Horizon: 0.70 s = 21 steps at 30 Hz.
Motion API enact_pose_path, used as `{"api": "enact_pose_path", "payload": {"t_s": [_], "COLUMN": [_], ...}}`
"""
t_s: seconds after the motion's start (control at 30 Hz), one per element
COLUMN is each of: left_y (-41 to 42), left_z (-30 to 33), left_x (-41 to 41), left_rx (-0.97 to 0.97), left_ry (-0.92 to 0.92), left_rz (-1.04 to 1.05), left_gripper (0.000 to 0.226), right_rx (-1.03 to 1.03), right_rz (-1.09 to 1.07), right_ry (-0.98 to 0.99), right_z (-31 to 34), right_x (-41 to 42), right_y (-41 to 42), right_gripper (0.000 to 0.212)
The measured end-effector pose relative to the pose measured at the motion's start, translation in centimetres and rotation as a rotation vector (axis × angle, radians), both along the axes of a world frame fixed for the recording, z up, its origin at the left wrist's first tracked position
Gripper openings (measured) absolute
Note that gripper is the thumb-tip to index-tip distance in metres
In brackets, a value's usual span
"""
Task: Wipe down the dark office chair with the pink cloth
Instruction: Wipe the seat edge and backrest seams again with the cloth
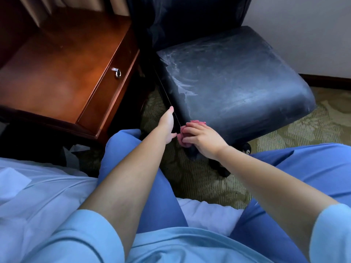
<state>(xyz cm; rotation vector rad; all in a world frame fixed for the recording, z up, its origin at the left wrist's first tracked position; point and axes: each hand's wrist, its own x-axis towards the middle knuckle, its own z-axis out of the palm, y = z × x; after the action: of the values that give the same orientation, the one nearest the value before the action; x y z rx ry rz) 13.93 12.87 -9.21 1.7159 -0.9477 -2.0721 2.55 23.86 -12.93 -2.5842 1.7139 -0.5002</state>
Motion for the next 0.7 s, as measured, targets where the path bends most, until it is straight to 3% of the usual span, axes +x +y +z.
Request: {"api": "enact_pose_path", "payload": {"t_s": [0.07,0.2,0.4,0.47,0.57,0.7], "left_y": [0.1,0.2,0.2,-0.4,-1.5,-3.1], "left_z": [0.3,0.8,0.4,0.1,0.0,0.4], "left_x": [-0.1,-0.2,-0.5,-0.4,-0.3,-0.3], "left_rx": [-0.004,0.004,-0.026,-0.022,-0.016,-0.038], "left_ry": [-0.002,-0.005,-0.033,-0.042,-0.039,-0.051], "left_rz": [-0.013,-0.021,0.005,0.024,0.05,0.09], "left_gripper": [0.06,0.061,0.062,0.064,0.061,0.058], "right_rx": [-0.026,-0.059,-0.024,0.016,0.036,0.056], "right_rz": [0.048,0.349,0.646,0.517,0.052,0.013], "right_ry": [0.016,0.098,0.26,0.197,-0.048,-0.093], "right_z": [-0.6,-2.1,-1.8,-1.2,-0.7,-1.2], "right_x": [0.1,-1.0,-1.7,-1.9,-0.7,0.8], "right_y": [0.7,2.5,-0.1,-1.3,-1.7,-0.8], "right_gripper": [0.021,0.018,0.008,0.011,0.021,0.025]}}
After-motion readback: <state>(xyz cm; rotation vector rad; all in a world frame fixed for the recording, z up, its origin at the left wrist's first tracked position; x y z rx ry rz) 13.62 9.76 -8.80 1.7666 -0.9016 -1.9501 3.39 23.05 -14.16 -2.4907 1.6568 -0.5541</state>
